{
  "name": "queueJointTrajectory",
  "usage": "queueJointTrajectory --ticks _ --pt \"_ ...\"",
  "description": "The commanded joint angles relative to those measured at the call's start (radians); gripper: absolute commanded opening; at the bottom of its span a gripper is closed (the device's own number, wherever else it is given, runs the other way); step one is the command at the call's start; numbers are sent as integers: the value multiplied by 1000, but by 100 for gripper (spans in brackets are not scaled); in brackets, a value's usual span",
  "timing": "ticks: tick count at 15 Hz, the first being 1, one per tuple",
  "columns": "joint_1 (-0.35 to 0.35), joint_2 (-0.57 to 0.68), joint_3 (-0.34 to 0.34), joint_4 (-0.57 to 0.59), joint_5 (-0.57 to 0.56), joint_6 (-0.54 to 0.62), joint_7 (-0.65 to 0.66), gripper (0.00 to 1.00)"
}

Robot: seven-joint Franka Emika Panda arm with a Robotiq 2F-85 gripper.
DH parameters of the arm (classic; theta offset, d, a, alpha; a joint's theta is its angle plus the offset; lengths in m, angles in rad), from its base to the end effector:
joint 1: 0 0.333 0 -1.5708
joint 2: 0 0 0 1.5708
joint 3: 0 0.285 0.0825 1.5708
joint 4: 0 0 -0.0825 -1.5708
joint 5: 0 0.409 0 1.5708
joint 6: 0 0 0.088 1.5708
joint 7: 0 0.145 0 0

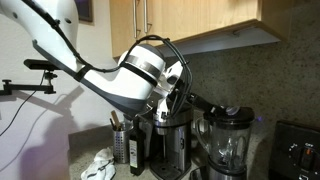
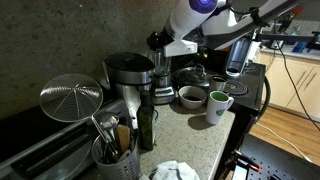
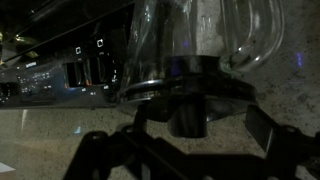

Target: Place the lid on the blender

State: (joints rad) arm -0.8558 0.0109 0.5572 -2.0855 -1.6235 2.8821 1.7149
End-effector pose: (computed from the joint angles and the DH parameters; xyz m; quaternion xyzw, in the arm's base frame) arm 0.6067 -0.1372 0.4007 0.8267 -0.2306 0.4874 0.1607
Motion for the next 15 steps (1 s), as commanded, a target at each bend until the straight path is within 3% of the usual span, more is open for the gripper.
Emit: queueJointTrajectory --ticks 1,8,15 --pt "5 -37 4 -9 7 2 -11 100" --pt "17 -129 4 -57 98 12 -128 100" --pt "69 -282 -32 -220 478 21 -526 100"
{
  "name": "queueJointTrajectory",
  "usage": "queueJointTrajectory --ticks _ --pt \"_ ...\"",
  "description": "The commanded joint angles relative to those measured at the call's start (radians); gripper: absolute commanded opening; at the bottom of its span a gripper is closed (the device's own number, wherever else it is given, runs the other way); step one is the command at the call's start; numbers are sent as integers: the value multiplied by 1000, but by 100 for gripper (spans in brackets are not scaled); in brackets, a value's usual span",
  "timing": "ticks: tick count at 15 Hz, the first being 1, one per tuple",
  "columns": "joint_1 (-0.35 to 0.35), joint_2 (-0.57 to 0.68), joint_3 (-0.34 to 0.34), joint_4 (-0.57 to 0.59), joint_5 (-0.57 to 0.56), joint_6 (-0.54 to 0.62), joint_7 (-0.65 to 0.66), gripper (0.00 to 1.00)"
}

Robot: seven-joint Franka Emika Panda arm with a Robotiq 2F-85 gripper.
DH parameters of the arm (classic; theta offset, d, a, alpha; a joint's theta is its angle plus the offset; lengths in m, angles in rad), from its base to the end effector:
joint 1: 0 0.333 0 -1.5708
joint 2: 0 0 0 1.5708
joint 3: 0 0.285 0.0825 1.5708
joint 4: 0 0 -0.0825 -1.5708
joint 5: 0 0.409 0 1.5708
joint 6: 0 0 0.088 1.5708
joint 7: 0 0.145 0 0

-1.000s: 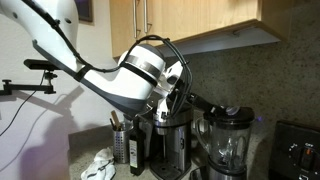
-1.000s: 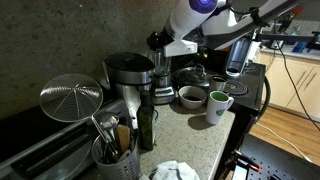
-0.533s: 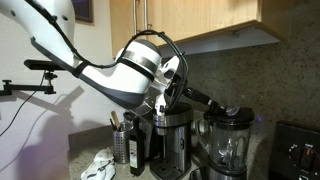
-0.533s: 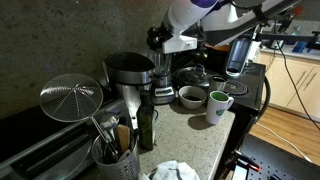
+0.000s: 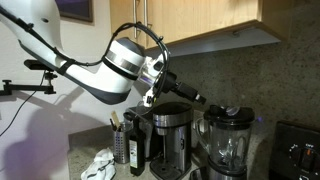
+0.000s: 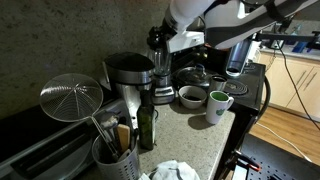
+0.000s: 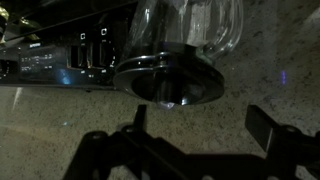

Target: Place the lid on the blender

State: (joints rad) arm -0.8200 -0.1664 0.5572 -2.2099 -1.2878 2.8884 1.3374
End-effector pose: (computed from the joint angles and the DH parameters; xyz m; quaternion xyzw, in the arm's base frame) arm 0.5832 -0.1027 0.4341 0.8477 -0.1777 0.4607 0.1939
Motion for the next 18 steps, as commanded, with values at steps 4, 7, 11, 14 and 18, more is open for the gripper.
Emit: queueJointTrajectory --ticks 4,7,11,14,18 --pt "172 -172 -114 -187 477 -42 -494 100" --pt "322 -225 -205 -231 716 -132 -747 100" --pt "553 -311 -369 -237 904 -363 -976 100" --pt "621 -374 -412 -221 931 -546 -1039 100" --pt "669 -430 -426 -214 925 -733 -1075 100"
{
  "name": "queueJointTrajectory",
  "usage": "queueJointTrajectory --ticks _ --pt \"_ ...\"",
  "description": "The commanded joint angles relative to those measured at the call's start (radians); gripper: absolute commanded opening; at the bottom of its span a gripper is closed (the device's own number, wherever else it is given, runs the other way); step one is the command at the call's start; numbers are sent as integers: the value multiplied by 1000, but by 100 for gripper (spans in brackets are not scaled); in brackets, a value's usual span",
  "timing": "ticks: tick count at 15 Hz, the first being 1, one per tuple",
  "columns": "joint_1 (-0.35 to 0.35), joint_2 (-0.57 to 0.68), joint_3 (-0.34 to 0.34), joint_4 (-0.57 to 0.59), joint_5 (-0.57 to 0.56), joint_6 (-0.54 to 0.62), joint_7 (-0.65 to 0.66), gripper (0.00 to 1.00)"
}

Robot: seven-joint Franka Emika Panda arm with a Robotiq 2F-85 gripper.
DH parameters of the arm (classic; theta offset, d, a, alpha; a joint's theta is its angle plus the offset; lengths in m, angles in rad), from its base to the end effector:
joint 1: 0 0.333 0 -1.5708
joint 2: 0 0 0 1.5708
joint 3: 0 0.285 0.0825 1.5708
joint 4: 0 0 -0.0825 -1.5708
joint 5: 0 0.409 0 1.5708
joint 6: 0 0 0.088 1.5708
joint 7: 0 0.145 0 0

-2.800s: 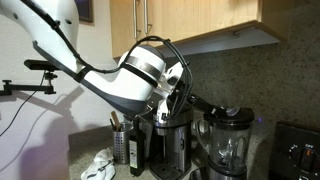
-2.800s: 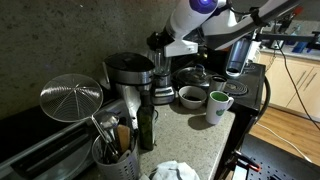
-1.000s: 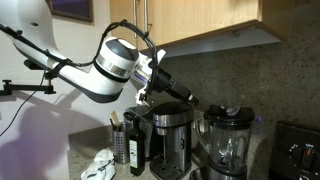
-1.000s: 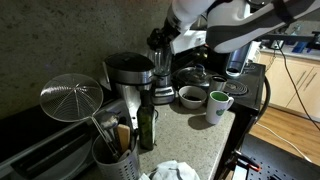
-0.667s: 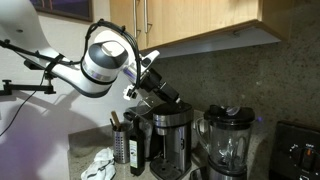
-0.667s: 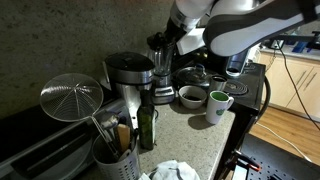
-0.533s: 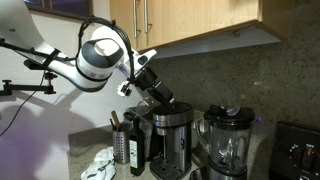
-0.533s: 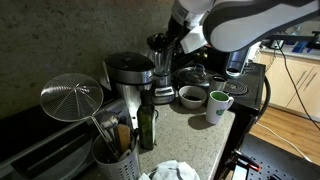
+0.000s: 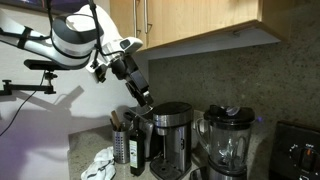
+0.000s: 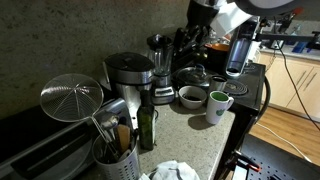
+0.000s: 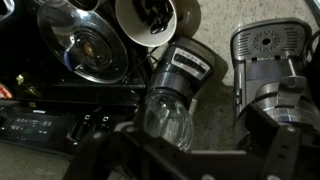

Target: Place the lid on the blender

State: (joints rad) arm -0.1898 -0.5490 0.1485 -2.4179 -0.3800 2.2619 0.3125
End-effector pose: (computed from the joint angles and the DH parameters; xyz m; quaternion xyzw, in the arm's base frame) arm 0.4740 -0.0391 0.4803 0.9578 -0.0829 0.2096 0.1784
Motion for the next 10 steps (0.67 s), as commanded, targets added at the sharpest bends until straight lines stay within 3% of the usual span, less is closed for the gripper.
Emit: queueJointTrajectory --ticks 1,4,5,10 --pt "56 -54 -24 -7 25 -142 -70 100" --pt "111 -51 -46 -2 70 -231 -130 100" --pt "85 -38 -30 2 29 -187 -70 100" --pt "93 -36 -33 2 33 -192 -70 100"
